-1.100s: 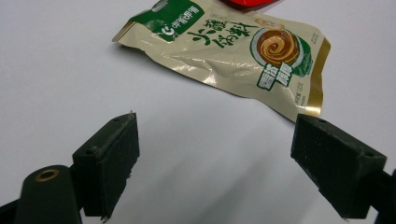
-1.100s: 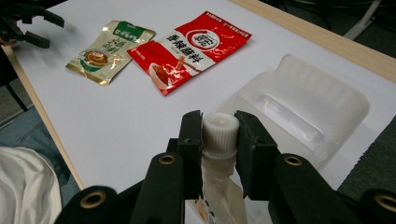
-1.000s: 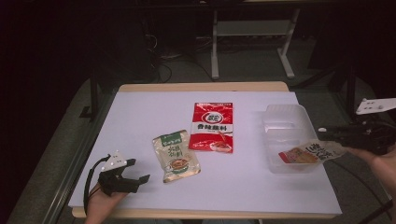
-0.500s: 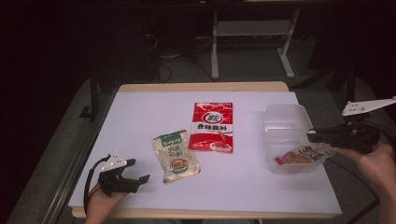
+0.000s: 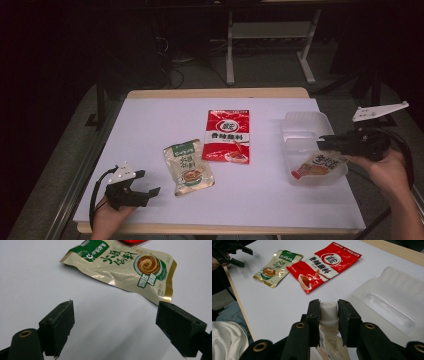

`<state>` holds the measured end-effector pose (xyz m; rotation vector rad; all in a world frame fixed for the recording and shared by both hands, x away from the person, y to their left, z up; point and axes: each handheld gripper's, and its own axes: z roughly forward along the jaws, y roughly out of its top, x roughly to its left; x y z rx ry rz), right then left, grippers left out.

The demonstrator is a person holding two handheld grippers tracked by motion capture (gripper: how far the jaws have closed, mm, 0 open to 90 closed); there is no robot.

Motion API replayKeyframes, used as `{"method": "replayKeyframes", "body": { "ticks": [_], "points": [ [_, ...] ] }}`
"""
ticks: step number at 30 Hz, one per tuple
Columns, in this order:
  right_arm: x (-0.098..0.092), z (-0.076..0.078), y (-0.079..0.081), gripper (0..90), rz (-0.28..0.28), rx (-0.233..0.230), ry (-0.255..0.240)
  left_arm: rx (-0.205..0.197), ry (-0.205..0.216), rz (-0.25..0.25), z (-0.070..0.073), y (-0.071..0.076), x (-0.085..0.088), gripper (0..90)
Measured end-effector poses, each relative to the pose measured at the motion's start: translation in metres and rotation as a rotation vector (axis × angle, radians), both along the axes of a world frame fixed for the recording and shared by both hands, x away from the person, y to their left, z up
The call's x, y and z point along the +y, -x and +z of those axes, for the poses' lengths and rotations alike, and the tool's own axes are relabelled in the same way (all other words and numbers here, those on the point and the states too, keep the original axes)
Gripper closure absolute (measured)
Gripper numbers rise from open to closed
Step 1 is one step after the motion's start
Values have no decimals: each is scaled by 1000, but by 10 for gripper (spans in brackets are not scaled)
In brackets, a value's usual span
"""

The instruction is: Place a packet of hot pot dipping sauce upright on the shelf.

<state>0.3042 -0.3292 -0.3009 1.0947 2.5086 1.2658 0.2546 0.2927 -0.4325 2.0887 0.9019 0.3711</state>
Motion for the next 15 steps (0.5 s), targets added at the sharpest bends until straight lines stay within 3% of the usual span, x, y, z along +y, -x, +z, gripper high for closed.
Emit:
{"method": "replayKeyframes", "body": {
  "ticks": [8,15],
  "points": [
    [9,-2,-2,701,5,3,-8,-1,2,-1,0,0,0,153],
    [14,3,-2,679,1,-22,-29,-6,9,6,0,0,2,153]
  ]
}}
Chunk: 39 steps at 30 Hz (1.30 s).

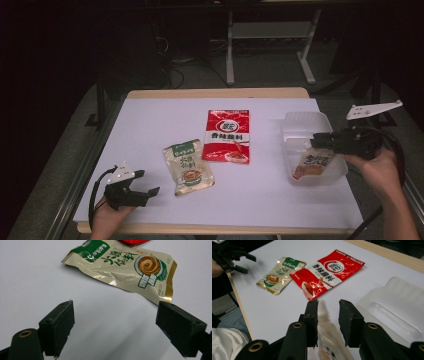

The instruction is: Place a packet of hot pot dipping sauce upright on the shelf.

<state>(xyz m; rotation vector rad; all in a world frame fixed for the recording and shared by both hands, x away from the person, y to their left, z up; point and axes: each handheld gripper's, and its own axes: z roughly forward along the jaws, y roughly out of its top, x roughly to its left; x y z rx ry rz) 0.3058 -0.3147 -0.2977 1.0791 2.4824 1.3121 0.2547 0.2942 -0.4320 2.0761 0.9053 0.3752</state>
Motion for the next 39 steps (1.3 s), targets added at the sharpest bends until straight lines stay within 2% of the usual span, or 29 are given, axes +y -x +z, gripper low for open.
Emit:
{"method": "replayKeyframes", "body": {
  "ticks": [9,20,39],
  "points": [
    [17,10,-1,630,22,-15,3,-1,5,6,0,0,1,153],
    [50,17,-3,597,79,-24,8,-3,-1,1,1,0,2,153],
    [107,11,-13,557,171,-8,8,-4,0,0,1,0,1,153]
  ]
}}
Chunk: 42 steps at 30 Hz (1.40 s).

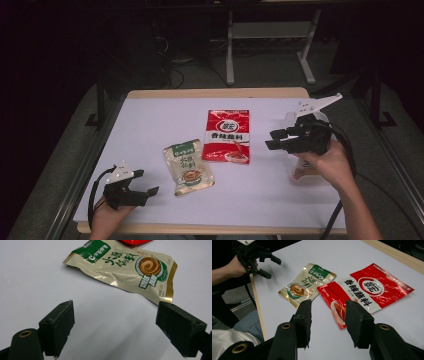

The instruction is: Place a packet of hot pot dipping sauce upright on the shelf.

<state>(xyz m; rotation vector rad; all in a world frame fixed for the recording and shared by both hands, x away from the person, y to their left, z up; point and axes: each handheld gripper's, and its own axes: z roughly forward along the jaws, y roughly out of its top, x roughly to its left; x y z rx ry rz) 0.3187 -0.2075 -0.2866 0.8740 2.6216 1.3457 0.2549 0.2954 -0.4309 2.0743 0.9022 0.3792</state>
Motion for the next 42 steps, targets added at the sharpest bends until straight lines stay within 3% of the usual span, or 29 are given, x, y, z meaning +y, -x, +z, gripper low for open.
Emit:
{"method": "replayKeyframes", "body": {
  "ticks": [38,42],
  "points": [
    [91,-16,-32,488,119,6,23,-4,4,-9,0,-3,-5,153],
    [104,-19,-37,476,126,24,27,-4,3,-9,1,-4,-4,153]
  ]
}}
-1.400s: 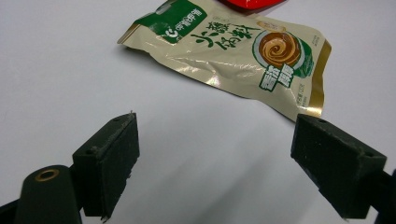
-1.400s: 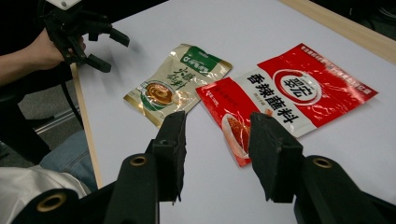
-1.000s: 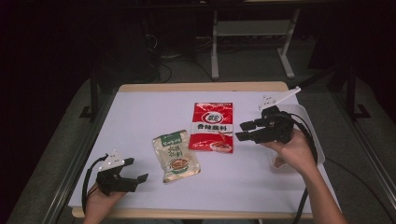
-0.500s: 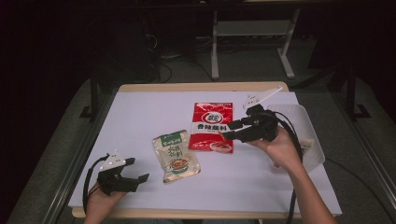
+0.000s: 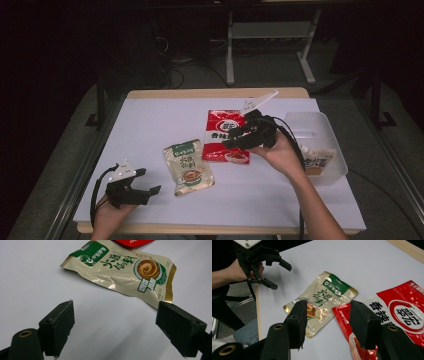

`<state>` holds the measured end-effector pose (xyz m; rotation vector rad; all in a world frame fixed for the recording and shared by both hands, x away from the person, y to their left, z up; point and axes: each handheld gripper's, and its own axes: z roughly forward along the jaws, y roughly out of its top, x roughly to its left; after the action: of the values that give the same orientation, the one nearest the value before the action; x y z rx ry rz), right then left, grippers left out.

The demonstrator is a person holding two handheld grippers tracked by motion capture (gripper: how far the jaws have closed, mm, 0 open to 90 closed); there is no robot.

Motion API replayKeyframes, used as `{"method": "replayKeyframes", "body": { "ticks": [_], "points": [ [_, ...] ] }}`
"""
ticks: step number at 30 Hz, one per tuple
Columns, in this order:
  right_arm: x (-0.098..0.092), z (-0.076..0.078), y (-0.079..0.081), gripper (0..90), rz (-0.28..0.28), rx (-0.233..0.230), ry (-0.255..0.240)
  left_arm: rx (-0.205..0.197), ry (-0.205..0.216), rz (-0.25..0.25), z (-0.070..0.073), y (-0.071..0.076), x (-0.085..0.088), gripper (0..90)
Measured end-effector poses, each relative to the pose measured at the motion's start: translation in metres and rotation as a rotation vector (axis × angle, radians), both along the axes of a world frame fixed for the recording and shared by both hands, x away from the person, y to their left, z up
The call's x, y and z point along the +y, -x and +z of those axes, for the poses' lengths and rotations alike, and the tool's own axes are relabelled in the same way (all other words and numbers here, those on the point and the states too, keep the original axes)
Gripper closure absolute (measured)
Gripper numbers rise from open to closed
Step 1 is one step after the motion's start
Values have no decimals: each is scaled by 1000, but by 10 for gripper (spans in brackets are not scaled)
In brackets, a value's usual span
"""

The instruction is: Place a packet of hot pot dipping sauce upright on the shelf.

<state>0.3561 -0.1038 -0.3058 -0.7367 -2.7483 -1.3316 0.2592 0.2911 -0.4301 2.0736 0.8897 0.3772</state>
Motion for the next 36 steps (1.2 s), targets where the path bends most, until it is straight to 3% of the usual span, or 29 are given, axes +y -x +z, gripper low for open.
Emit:
{"method": "replayKeyframes", "body": {
  "ticks": [5,6,19,28,32,34,36],
  "points": [
    [17,-8,-10,457,30,-6,13,4,3,3,0,-1,0,154],
    [21,-9,-11,448,25,12,15,1,0,0,0,-1,-1,156],
    [54,-35,-30,401,52,46,32,15,8,0,1,-4,-9,157],
    [57,-44,-29,390,47,47,28,59,1,13,0,-23,-14,185],
    [56,-45,-26,382,48,40,32,68,-5,25,4,-39,-18,194],
    [54,-45,-24,374,43,34,39,87,15,48,5,-46,-21,195],
    [52,-45,-22,372,39,31,39,104,-9,52,5,-54,-23,196]
  ]
}}
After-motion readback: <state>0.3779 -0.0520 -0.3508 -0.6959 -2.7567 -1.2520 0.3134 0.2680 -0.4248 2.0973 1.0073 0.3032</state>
